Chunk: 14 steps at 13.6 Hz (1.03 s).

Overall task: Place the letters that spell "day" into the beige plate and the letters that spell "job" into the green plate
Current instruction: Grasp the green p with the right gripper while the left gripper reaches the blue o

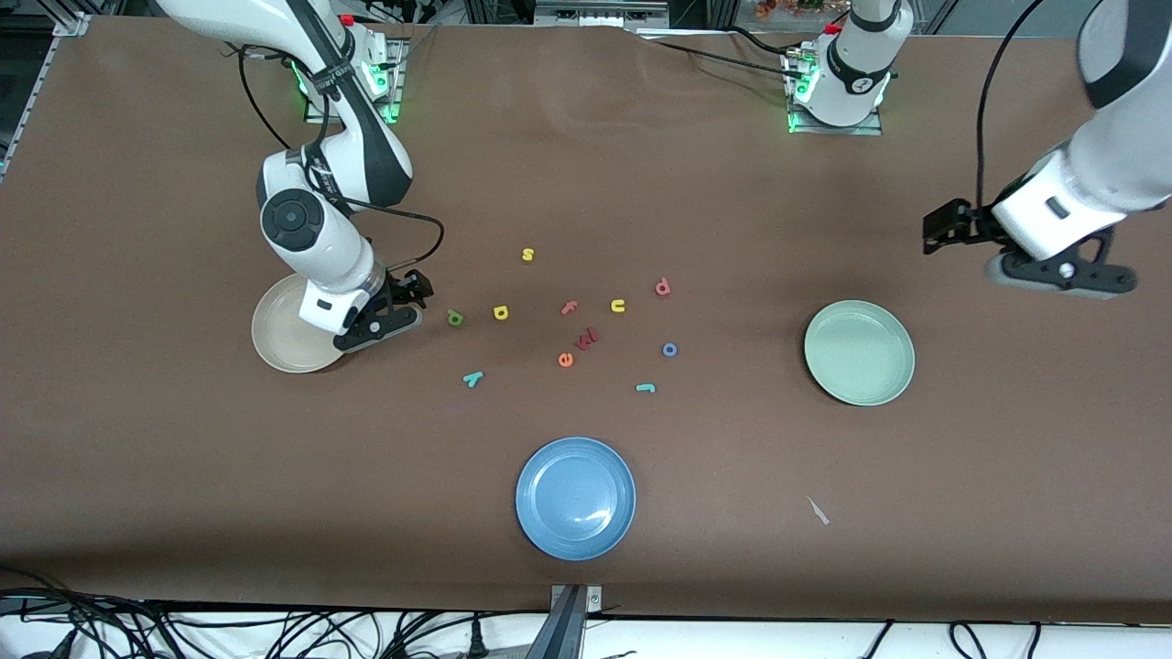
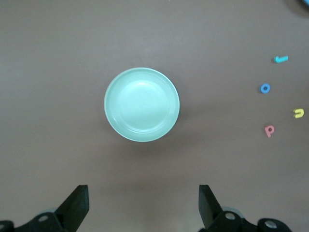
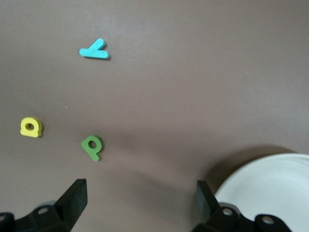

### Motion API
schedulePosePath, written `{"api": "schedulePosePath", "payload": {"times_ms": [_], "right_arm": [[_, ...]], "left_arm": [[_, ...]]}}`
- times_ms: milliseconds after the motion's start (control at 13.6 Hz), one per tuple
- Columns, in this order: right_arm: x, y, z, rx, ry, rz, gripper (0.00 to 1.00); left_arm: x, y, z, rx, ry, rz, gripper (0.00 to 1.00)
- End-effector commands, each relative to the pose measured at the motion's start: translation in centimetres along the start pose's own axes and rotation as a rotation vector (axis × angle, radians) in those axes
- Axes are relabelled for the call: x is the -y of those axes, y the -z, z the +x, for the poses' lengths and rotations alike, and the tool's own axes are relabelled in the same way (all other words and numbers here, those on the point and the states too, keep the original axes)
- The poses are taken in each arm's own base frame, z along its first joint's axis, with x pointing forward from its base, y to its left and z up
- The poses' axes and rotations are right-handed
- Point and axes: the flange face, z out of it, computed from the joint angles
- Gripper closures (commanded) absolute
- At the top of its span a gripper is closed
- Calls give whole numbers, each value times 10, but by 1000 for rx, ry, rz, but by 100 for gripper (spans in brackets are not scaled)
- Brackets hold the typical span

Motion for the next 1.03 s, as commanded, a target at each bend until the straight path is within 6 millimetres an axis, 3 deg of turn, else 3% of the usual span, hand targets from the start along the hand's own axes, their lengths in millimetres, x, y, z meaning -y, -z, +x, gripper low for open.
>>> {"api": "schedulePosePath", "payload": {"times_ms": [0, 147, 368, 515, 662, 809, 956], "right_arm": [[22, -14, 0, -26, 84, 15, 0], [31, -33, -4, -66, 102, 14, 0], [41, -64, -12, -116, 180, 12, 0], [44, -72, -12, -118, 222, 11, 0], [56, -79, -11, -136, 271, 8, 6], [57, -87, -12, -135, 273, 9, 9], [60, -88, -12, -134, 283, 9, 14]], "left_arm": [[-34, -21, 16, 50, -50, -16, 0], [-61, -49, 30, 88, -99, -22, 0], [-101, -74, 59, 23, -99, -29, 0], [-133, -105, 74, 14, -42, -27, 0], [-177, -151, 93, -22, 39, -30, 0], [-216, -175, 90, -10, 64, -30, 0], [-231, -199, 108, -91, 56, -64, 0]]}}
